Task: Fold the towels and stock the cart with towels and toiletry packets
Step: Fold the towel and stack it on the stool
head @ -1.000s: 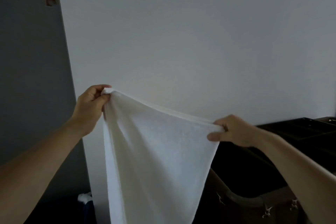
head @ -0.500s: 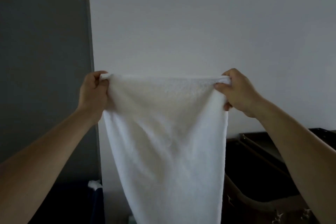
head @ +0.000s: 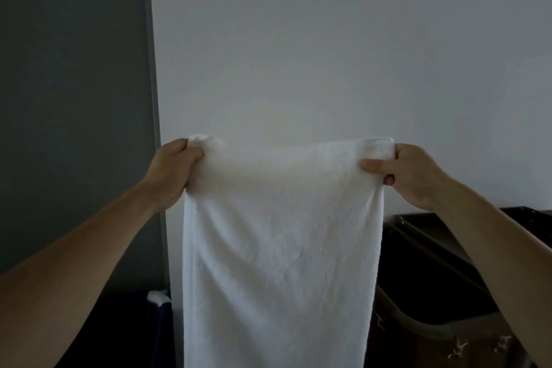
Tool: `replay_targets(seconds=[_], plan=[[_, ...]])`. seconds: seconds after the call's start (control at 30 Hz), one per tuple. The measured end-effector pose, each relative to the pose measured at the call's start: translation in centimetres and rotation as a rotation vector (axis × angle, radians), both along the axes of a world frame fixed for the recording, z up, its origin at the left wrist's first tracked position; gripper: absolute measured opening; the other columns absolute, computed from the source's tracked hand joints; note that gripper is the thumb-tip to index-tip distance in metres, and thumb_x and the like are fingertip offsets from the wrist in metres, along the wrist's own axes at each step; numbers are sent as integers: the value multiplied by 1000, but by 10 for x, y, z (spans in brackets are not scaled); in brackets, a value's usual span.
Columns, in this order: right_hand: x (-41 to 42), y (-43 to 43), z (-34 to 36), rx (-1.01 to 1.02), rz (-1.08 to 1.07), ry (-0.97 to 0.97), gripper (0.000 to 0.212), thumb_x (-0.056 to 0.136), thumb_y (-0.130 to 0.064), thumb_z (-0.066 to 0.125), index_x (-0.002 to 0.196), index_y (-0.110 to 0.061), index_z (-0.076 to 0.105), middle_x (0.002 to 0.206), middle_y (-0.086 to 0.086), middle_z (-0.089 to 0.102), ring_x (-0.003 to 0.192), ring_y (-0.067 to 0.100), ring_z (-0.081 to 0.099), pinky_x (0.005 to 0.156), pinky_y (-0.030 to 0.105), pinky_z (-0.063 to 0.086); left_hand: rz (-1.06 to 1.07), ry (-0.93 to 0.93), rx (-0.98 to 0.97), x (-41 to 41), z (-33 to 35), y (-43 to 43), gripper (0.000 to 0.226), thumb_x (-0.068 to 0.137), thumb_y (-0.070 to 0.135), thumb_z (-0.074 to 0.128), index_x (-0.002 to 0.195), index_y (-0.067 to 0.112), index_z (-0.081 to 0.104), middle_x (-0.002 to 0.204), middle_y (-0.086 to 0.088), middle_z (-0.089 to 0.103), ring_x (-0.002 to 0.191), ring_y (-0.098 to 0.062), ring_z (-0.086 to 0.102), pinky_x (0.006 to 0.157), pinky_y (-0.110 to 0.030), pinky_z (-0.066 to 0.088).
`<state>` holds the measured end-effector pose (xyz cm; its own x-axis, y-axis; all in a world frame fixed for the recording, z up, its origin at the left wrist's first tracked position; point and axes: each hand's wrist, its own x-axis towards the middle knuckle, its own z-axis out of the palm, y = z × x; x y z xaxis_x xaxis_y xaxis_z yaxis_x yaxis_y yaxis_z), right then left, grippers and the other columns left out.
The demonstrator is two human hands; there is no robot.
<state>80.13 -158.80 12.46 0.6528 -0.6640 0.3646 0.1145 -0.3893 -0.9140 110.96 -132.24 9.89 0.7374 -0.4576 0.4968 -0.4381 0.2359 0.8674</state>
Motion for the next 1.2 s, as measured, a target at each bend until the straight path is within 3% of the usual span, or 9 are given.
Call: replay_targets(seconds=[0.13, 0.23, 0.3, 0.4, 0.53, 0.73, 0.9, 1.03, 1.2], plan=[[-5, -9, -2, -29, -126, -88, 39, 66, -17, 84, 100, -6, 70, 99, 5, 74, 89, 23, 71, 59, 20, 55, -16, -104, 34, -1, 4, 4, 12, 82, 34, 63, 82, 27, 73, 80, 8, 68, 77, -13, 60, 72, -34, 50], [6, -9, -6, 64, -186, -250, 36, 82, -12, 79, 115, -12, 65, 115, 8, 67, 102, 29, 66, 59, 36, 60, 228, -353, 29, -12, 17, 2, 15, 94, 34, 58, 79, 34, 62, 69, 22, 63, 63, 3, 56, 58, -13, 43], [12, -5, -15, 136, -190, -150, 41, 86, -17, 77, 123, -14, 60, 122, 10, 63, 105, 32, 64, 53, 40, 59, 320, -479, 115, -16, 20, 2, 21, 97, 32, 55, 76, 36, 56, 67, 15, 60, 60, 0, 53, 53, -18, 40], [10, -7, -20, 118, -178, -196, 32, 86, -16, 77, 116, -14, 64, 117, 11, 66, 102, 32, 67, 52, 36, 59, 217, -365, 118, -10, 10, 1, 20, 97, 26, 59, 78, 34, 60, 76, 8, 60, 68, -11, 56, 54, -25, 45], [11, -2, -19, 61, -219, -274, 26, 84, -21, 79, 105, -16, 64, 113, 11, 65, 99, 31, 67, 57, 39, 61, 96, 9, -135, -16, 13, -2, 15, 96, 21, 62, 85, 29, 64, 91, -1, 53, 80, -21, 59, 52, -36, 59], [17, -2, -16, 6, -238, -290, 17, 86, -22, 77, 93, -21, 63, 107, 6, 64, 95, 26, 68, 57, 37, 61, 163, -90, -119, -13, 6, 1, 8, 95, 23, 60, 92, 22, 66, 95, -1, 57, 87, -24, 65, 57, -38, 61], [36, -11, -24, -23, -201, -262, 14, 90, -20, 73, 92, -24, 60, 103, 2, 63, 93, 23, 68, 56, 32, 60, 222, -45, -84, -2, -4, -11, 10, 95, 20, 58, 87, 20, 63, 93, 0, 56, 86, -24, 65, 56, -37, 61], [58, -27, -35, -6, -186, -179, 15, 92, -19, 71, 97, -22, 57, 108, 5, 60, 100, 28, 65, 59, 35, 60, 276, 25, 8, 12, -15, -33, 10, 96, 15, 56, 99, 7, 60, 95, -1, 54, 87, -25, 64, 55, -36, 61], [75, -50, -41, 6, -181, -205, 17, 91, -20, 71, 89, -27, 55, 102, 0, 59, 96, 25, 66, 56, 30, 59, 301, 39, 22, 23, -13, -51, 13, 97, 17, 57, 84, 18, 56, 95, 0, 53, 87, -25, 65, 57, -36, 61]])
